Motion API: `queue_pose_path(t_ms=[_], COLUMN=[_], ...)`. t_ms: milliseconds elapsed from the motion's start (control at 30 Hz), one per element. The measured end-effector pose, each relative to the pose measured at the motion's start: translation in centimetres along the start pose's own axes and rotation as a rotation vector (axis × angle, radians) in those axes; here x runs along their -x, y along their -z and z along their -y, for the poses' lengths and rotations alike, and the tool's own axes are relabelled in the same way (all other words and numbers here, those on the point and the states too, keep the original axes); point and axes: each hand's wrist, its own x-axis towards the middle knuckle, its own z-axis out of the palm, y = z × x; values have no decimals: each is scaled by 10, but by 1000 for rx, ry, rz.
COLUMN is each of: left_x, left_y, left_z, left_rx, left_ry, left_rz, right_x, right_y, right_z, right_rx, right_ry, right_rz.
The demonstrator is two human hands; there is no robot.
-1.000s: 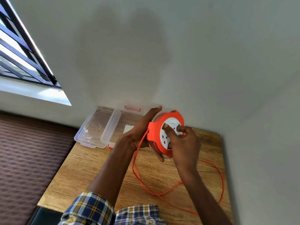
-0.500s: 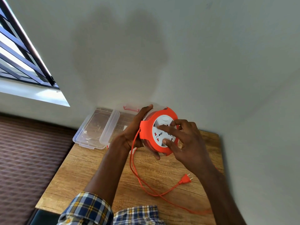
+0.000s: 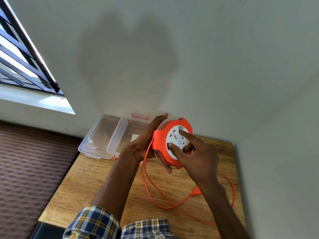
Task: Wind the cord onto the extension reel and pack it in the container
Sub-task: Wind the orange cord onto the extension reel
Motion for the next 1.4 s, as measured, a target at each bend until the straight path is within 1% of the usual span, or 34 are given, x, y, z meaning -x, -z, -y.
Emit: queue_pose_path(t_ms=[67,267,367,433,500,567,633,700,767,833,933,1033,1133,1267,1400], left_x=[0,-1,-1,0,1,3,4,5,6,8,10,9,9,9,9], left_y=[-2,-4,-4,-3,-3,-3,-2,-2,-1,2,4,3,3,-1,-11], left_z=[1,3,3,2,1,-1,-4,-5,-5,-4,-5,-5,-3,-7,-12], left_rx=[-6,-50,-82,-92,-60,7,42,33,24,40,51,34,33,7,-72], left_ry=[0,20,13,11,6,8,19,36,47,57,55,50,53,18,-31], left_rz=[4,-37,-67,-65,-43,-18,8,37,52,55,44,20,-14,-23,-39], right_x=[4,4,3,1,1,3,2,-2,-8,-11,-7,-3,-3,-3,-1], right_y=[-5,-16,-18,-12,-3,5,9,11,14,15,11,6,3,2,6], right_z=[4,12,12,9,6,0,-6,-12,-18,-22,-24,-22,-19,-18,-18], right_rx=[-42,-140,-242,-267,-231,-124,-6,30,-2,8,44,76,132,75,15], right_ry=[-97,-348,-424,-384,-286,-130,80,253,315,322,282,256,277,282,223], right_rz=[-25,-32,-14,33,79,56,57,130,216,260,268,228,194,164,133])
